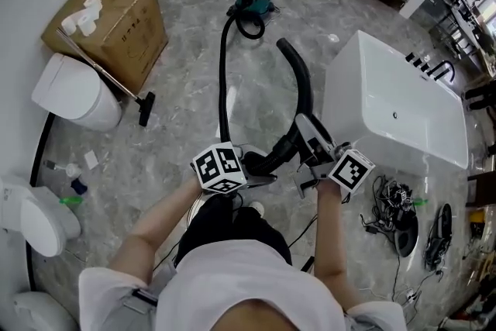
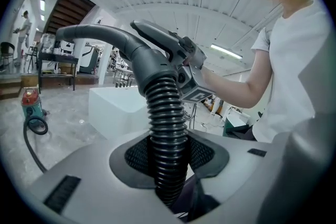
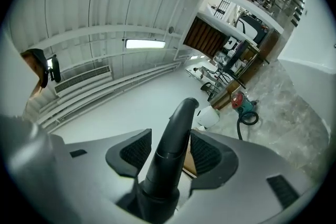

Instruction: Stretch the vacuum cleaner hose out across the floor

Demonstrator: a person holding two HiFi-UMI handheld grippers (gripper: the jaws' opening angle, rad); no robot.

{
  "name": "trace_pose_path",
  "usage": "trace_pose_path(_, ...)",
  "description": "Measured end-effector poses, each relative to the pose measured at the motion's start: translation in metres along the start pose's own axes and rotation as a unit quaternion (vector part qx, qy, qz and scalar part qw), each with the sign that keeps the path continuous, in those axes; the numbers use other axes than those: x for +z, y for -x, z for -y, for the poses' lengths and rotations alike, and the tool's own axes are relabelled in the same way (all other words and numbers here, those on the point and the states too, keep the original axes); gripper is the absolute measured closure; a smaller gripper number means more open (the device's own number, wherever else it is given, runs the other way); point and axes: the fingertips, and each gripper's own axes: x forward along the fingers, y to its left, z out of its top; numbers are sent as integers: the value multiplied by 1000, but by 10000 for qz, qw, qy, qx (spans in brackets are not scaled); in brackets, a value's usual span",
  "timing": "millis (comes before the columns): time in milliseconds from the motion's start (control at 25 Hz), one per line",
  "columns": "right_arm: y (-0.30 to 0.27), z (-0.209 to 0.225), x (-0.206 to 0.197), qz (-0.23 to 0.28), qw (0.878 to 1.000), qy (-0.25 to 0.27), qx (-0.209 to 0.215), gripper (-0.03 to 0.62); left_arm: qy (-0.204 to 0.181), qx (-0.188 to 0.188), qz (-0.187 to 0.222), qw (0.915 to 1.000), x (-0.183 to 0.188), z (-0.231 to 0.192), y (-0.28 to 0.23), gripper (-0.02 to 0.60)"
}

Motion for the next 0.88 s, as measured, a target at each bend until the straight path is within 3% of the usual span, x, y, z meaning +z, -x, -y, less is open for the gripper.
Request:
trace_pose_path(320,25,22,18,27,9989,422,-184,361,145,-48,-83,9998,-2,-14,-3,420)
trace_pose_path(400,29,23,22,-61,9965,798,-238,361,257,-88,-90,9996,-4,-19,-4,420)
trace_pose_path(480,32,19,23,-394,9875,1517,-192,361,363,-155,-88,9992,-4,-23,-3,419)
trace_pose_path(560,34,12,15,-1074,9621,2508,-53,362,421,-239,-152,9987,-4,-26,-4,420)
trace_pose_path(640,35,8,1,-1901,9187,3460,124,361,433,-300,-270,9982,-4,-32,-4,419)
trace_pose_path(720,37,10,-13,-2617,8776,4010,226,345,433,-323,-373,9978,-4,-37,-6,419)
trace_pose_path(760,38,14,-17,-2827,8706,4021,206,329,442,-324,-396,9977,-4,-40,-7,419)
trace_pose_path(800,38,18,-17,-2892,8774,3825,162,318,455,-318,-395,9977,-2,-42,-7,419)
trace_pose_path(880,37,26,-15,-2695,9191,2871,112,297,491,-285,-336,9978,3,-45,-8,419)
